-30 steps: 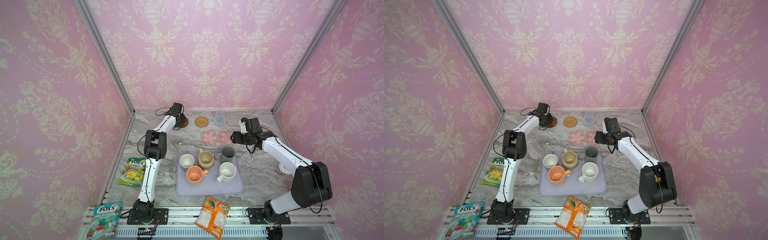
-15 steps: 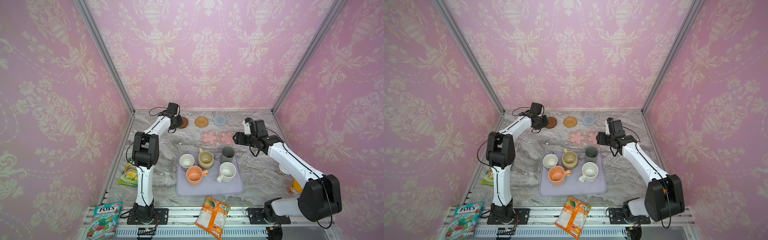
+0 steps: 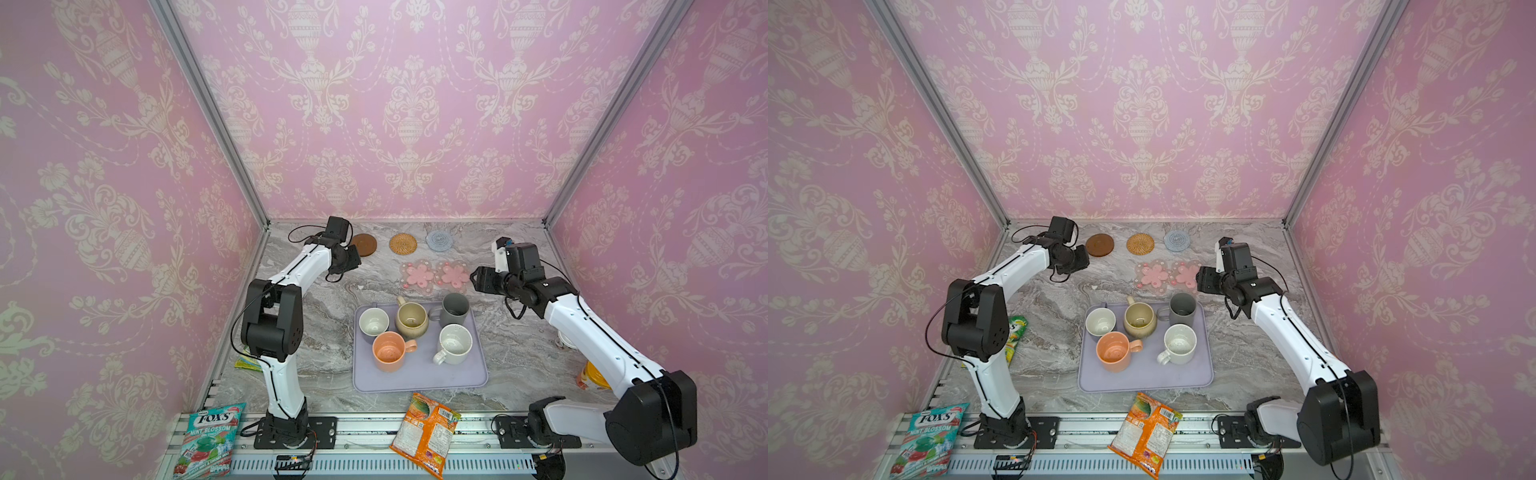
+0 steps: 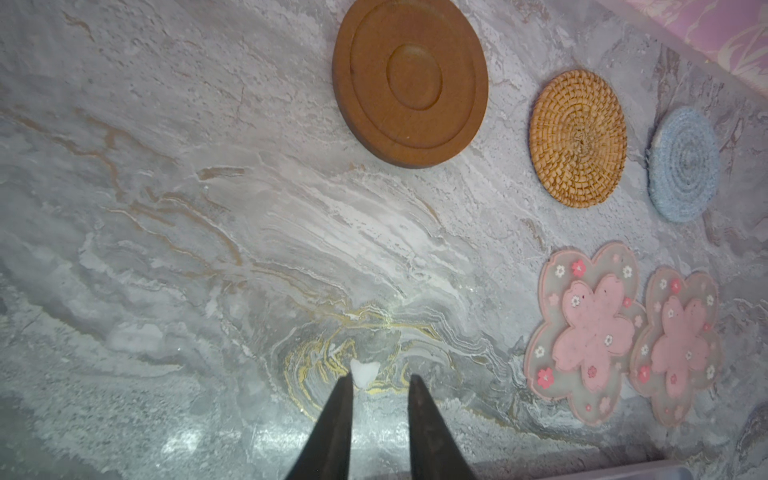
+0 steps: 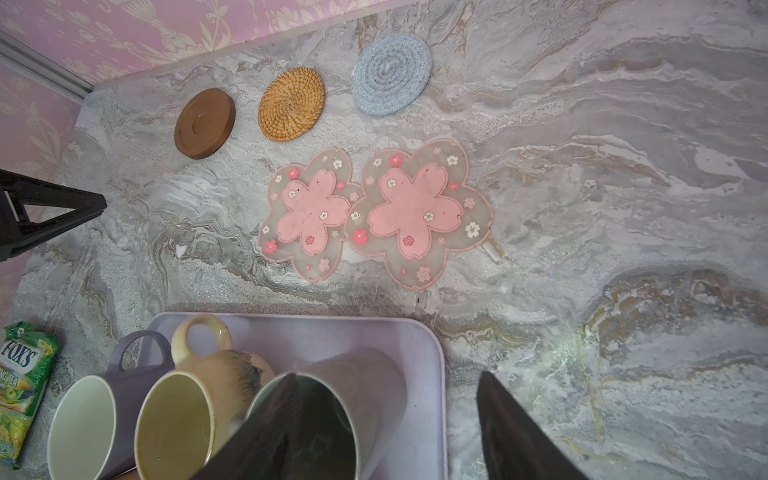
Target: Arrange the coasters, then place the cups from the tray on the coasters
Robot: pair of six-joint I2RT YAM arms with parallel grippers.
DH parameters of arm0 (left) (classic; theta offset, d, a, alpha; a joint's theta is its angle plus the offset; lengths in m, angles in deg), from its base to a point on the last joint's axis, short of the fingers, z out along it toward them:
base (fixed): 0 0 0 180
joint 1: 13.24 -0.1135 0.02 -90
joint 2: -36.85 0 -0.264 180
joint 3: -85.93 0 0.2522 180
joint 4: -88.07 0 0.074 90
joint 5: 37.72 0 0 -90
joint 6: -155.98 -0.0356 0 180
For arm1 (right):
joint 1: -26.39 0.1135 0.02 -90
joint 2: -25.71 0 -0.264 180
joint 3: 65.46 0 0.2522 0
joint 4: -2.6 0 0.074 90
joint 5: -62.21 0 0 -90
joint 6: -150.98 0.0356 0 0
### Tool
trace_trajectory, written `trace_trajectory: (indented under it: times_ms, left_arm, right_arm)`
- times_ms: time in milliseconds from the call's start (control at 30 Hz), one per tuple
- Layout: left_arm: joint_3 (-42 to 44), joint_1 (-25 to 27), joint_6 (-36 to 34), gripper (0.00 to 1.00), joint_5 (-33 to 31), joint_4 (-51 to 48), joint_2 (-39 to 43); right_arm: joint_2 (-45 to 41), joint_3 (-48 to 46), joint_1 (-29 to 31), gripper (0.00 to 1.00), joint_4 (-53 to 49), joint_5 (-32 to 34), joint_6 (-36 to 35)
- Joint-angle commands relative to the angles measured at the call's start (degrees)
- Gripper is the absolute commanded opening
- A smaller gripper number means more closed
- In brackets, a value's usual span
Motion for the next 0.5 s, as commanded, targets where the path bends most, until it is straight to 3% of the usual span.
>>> trace_trajectory:
  times_ms: [0, 467]
  left_arm:
    - [1.97, 0.64, -1.12, 0.27, 2.29, -1.08, 2.68]
    - [-5.44, 4.49, -2.42, 0.28, 6.49, -4.84, -2.59]
  right_arm:
    - [-1.91, -1.01, -0.36, 0.69, -1.17, 1.23, -0.47]
    - [3.9, 2.7, -0.4, 0.69, -0.62, -0.13, -0.97]
